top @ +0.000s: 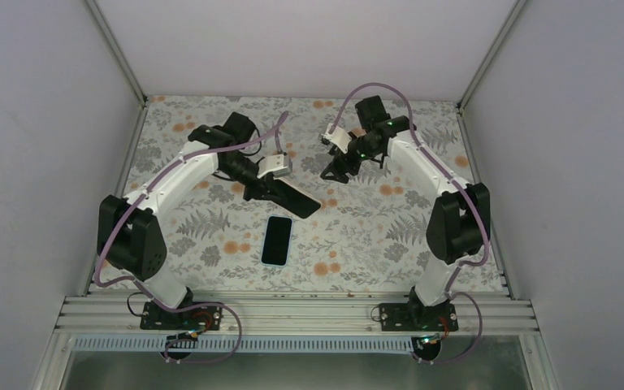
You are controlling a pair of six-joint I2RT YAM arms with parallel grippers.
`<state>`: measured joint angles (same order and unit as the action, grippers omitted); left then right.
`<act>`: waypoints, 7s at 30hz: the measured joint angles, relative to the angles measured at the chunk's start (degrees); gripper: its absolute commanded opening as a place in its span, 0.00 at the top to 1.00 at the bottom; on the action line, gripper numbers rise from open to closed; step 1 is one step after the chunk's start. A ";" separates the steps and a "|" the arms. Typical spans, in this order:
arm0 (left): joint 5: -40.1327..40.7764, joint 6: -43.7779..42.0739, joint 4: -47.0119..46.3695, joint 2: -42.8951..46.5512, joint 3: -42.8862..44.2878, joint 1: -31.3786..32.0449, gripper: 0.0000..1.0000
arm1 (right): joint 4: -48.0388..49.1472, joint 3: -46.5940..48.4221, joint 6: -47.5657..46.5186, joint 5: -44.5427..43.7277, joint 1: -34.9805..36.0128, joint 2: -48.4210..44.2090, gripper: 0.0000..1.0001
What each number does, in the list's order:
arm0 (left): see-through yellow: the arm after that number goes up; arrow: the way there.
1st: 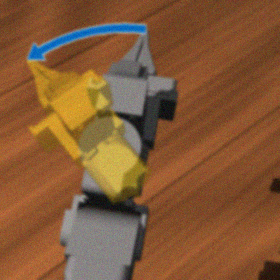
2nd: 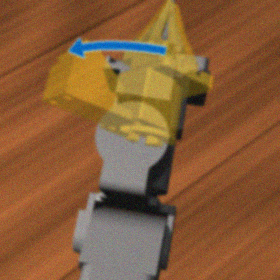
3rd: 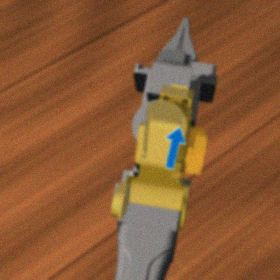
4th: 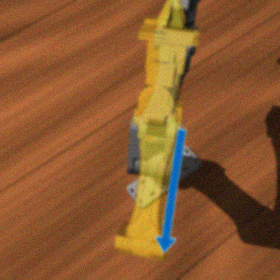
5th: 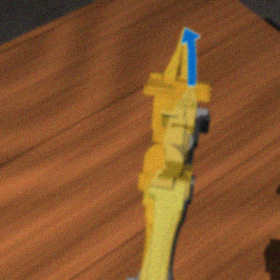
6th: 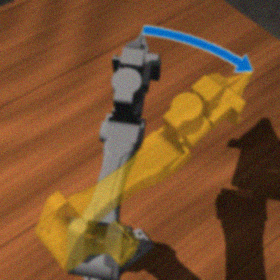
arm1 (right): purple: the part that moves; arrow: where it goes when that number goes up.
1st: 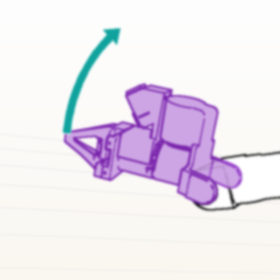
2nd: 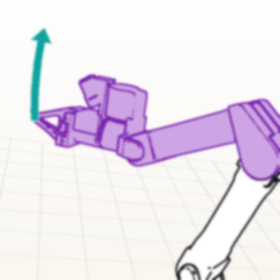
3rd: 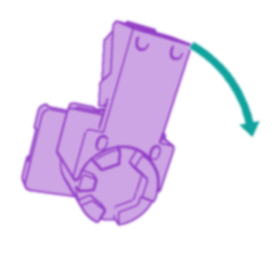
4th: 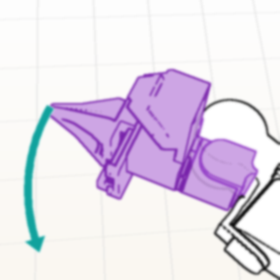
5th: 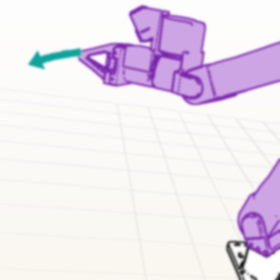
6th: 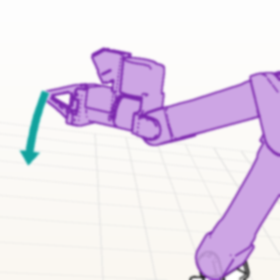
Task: Take the phone out of the phone case
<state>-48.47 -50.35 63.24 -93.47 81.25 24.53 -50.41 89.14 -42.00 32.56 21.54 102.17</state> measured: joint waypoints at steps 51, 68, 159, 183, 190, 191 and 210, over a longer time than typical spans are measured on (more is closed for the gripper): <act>1.36 0.04 -0.09 -1.49 0.33 -0.20 0.98 | 0.31 -11.10 -1.62 2.97 4.50 -7.76 0.12; 2.10 -5.03 8.90 -5.62 4.81 -1.73 0.98 | 3.13 -9.79 3.30 -3.93 8.94 -4.87 0.14; -6.25 -4.63 5.57 -0.02 4.68 -2.89 0.98 | -2.56 -10.38 -2.12 13.90 0.87 -11.13 0.14; -4.85 -10.71 15.45 -3.78 7.19 -3.69 0.98 | -11.17 5.88 -1.51 11.02 11.17 2.97 0.13; 1.27 -8.39 19.82 -3.82 7.28 -3.43 0.98 | -17.40 12.11 -1.79 10.25 15.76 10.43 0.48; 2.45 -7.45 19.23 -3.82 7.28 -3.37 0.98 | -17.53 12.37 -1.88 10.75 15.82 11.19 0.55; 15.45 10.27 -12.02 6.60 13.14 -0.59 0.12 | -8.87 5.31 5.51 25.18 -0.37 5.81 0.96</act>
<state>-33.01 -40.07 51.22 -86.87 94.39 23.94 -59.29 94.45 -36.49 57.74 21.17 107.98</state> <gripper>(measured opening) 0.855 0.069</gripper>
